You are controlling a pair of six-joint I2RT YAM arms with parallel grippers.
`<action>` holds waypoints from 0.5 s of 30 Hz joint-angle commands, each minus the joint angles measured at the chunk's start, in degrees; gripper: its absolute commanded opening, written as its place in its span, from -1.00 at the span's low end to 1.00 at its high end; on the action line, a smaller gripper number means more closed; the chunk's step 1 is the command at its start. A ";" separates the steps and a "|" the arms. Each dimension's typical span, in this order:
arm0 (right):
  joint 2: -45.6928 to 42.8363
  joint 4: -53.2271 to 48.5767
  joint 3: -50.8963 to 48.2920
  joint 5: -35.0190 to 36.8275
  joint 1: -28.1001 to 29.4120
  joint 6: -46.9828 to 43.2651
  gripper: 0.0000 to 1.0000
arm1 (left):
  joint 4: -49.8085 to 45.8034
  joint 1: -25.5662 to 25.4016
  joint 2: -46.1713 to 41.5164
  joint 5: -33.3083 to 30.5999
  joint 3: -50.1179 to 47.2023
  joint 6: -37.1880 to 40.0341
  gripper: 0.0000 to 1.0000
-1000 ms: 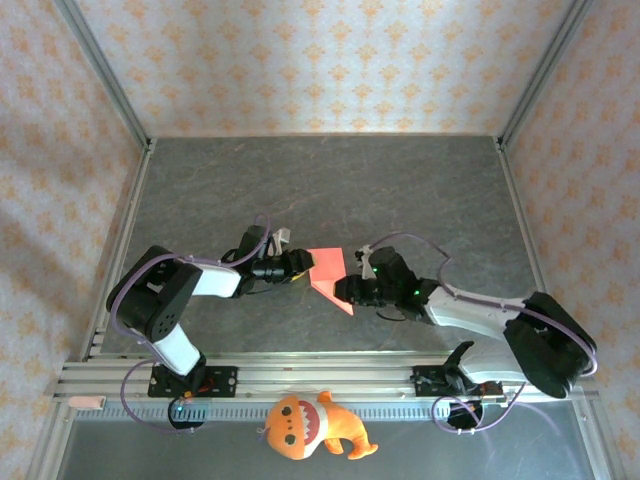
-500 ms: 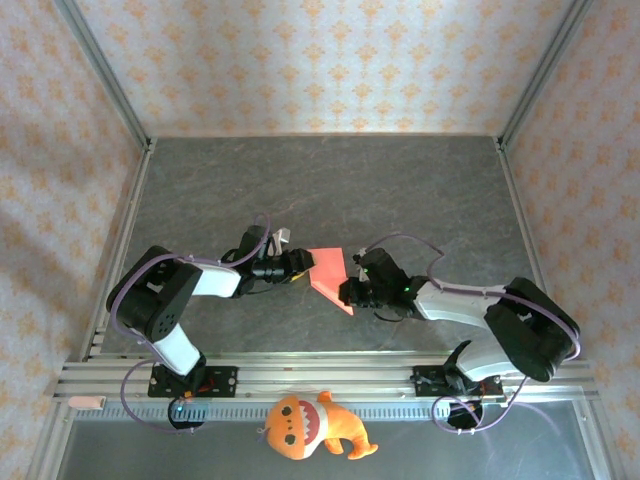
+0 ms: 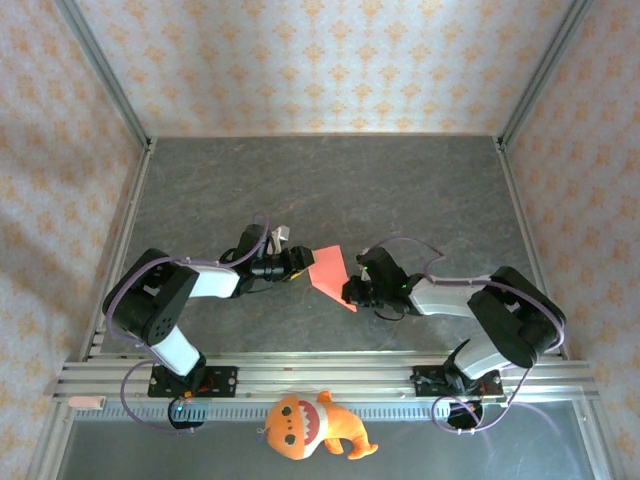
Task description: Fold a paper plane with a square sheet of paper (pick it up from the middle)
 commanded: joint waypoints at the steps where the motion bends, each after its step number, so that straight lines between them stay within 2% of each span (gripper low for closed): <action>1: 1.60 2.26 -3.41 -1.08 -1.11 1.53 -0.97 | -0.13 -0.64 -0.62 -1.36 0.73 0.69 0.08; 6: 1.30 5.65 -5.29 -4.93 -2.66 3.06 -0.93 | -0.87 -0.62 -1.04 -2.75 0.61 0.39 0.13; 12: -5.44 6.79 -3.13 -8.10 -2.76 3.13 -0.62 | -1.50 -0.65 -1.87 -3.75 0.46 0.19 0.15; 15: -9.48 4.57 -2.05 -5.01 -3.05 1.59 -0.47 | -1.68 -0.67 -2.15 -4.12 0.42 0.04 0.17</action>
